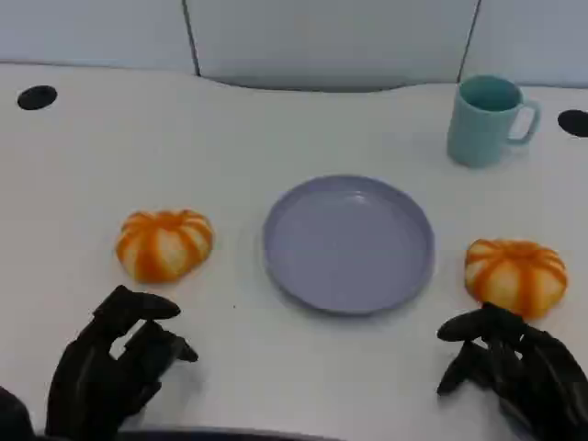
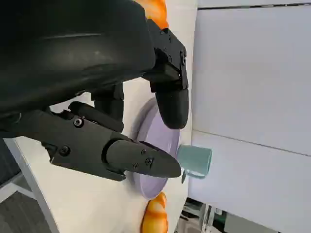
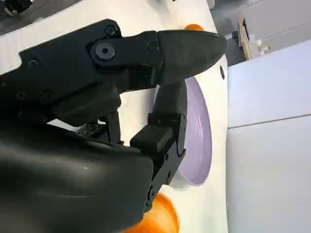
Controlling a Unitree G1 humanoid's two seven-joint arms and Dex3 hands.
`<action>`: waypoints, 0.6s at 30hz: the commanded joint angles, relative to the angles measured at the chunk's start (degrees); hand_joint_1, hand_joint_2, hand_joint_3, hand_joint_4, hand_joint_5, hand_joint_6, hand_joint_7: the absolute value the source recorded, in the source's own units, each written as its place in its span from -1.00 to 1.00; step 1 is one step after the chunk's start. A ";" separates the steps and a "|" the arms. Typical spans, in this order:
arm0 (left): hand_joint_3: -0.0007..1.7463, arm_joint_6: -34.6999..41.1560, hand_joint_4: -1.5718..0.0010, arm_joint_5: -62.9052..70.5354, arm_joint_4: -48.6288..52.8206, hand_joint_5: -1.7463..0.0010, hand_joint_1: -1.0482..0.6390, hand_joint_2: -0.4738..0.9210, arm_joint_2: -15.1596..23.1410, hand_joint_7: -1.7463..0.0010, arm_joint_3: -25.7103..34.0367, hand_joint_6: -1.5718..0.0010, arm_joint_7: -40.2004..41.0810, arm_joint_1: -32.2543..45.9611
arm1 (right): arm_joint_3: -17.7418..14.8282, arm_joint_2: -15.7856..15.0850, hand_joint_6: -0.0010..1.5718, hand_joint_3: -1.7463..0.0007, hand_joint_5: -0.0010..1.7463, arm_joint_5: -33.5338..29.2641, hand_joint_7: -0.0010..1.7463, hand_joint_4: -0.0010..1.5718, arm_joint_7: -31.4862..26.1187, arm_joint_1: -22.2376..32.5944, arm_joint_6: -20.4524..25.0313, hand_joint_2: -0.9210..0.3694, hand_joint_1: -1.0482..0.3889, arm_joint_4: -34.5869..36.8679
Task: Grasp the bread from the table and place it into the plate.
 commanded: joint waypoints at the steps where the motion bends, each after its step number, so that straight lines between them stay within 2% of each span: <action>1: -0.89 -0.55 0.55 0.46 -0.34 -0.99 -0.36 1.00 1.04 -0.62 0.13 0.60 0.19 0.40 | -0.16 -0.69 -0.18 0.57 0.76 0.09 0.26 -0.21 -0.88 0.74 1.08 -1.00 -0.11 -1.54; 18: -0.89 -0.45 0.56 0.80 -0.68 -0.98 -0.36 1.00 0.95 -0.63 0.06 0.62 0.39 0.68 | 0.03 -0.71 -0.18 0.57 0.76 0.11 0.26 -0.22 -0.98 1.18 1.44 -1.00 -0.11 -2.57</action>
